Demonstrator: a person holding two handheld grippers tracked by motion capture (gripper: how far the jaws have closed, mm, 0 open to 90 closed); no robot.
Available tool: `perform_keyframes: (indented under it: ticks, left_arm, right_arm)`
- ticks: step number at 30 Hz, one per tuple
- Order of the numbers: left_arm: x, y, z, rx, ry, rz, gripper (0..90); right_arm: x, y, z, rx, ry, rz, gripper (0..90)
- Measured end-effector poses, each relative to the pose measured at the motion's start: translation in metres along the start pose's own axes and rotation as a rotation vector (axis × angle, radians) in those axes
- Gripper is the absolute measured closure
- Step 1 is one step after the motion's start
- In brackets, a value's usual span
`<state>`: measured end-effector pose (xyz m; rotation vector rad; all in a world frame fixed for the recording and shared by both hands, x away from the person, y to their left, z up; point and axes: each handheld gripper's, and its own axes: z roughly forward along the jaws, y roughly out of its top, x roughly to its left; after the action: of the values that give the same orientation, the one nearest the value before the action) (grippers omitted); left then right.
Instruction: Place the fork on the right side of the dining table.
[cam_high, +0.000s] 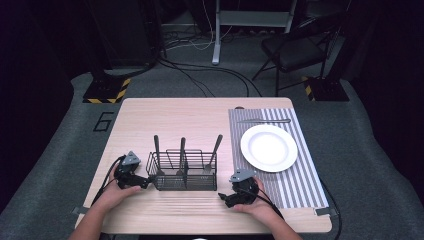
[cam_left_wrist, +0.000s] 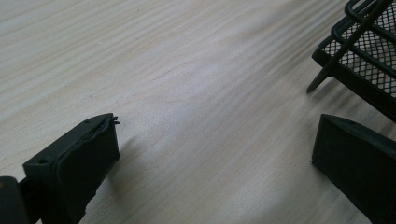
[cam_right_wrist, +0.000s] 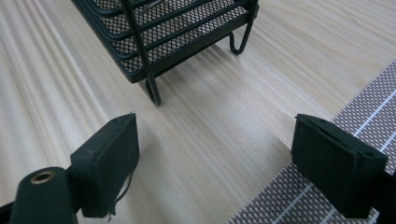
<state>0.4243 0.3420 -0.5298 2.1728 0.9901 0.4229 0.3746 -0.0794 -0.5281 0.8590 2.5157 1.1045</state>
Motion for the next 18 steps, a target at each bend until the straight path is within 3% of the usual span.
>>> perform_keyframes:
  ticks: [18]
  left_arm:
    - [0.0000, 0.0000, 0.0000, 0.001, 0.000, -0.001, 0.2]
  right_arm:
    - [0.0018, -0.0002, -0.0008, -0.007, -0.009, 0.011, 20.0]
